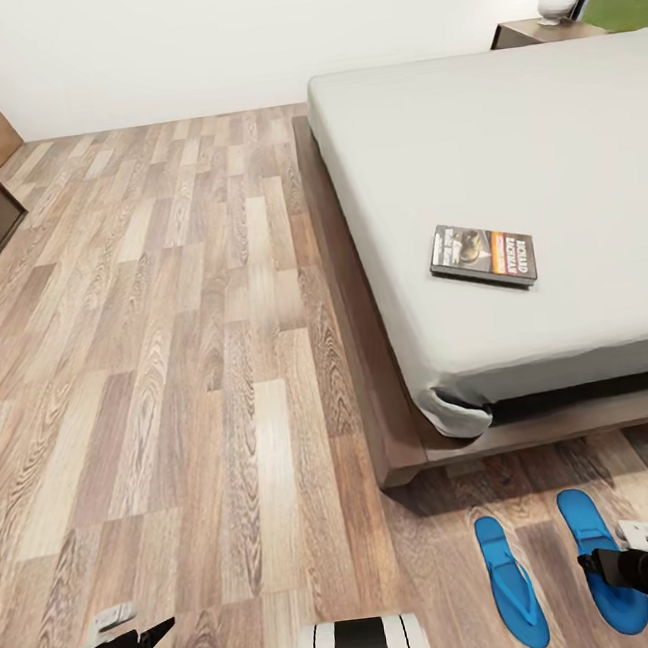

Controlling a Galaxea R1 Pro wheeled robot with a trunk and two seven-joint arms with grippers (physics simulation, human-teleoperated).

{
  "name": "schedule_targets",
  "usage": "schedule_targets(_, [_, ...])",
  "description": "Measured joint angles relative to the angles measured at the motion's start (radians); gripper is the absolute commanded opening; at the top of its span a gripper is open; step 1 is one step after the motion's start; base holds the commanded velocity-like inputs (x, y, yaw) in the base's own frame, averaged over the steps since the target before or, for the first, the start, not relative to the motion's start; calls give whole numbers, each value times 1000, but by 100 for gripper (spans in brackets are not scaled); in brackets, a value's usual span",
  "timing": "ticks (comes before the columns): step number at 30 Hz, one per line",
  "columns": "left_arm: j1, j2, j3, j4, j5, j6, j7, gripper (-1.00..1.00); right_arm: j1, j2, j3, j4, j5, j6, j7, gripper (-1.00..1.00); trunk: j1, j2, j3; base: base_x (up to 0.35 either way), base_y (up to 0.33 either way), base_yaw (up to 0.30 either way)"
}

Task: In the bedroom, move the book from the bed onto either nightstand, and place the two sandals side by side next to the bed.

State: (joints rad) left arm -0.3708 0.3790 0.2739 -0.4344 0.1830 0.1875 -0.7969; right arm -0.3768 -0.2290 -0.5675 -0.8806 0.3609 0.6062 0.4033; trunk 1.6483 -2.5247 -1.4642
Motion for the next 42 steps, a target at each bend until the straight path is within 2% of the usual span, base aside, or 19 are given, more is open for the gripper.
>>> schedule_targets(14, [0,0,0,0,1,0,5,100,0,0,1,5,1,-6,-1,-100,0,0,0,18,46,0])
schedule_targets(15, [0,0,0,0,0,-1,5,100,0,0,1,11,1,-18,-1,-100,0,0,0,0,0,0])
schedule_targets(20, [0,-1,0,0,0,-1,5,100,0,0,4,120,4,-199,-17,-100,0,0,0,0,0,0])
schedule_targets(24, [0,-1,0,0,0,-1,5,100,0,-1,9,174,7,-249,-44,-100,0,0,0,0,0,0])
schedule_targets(28, [0,-3,0,0,0,-1,5,100,0,-2,9,211,5,-256,-49,-100,0,0,0,0,0,0])
schedule_targets(39, [0,-14,0,0,-1,-2,5,100,0,-2,8,217,3,-257,-49,-100,0,0,0,0,0,0])
schedule_targets(42, [0,-15,0,0,-2,-2,5,100,0,-2,8,217,4,-257,-49,-100,1,-1,-11,0,0,0])
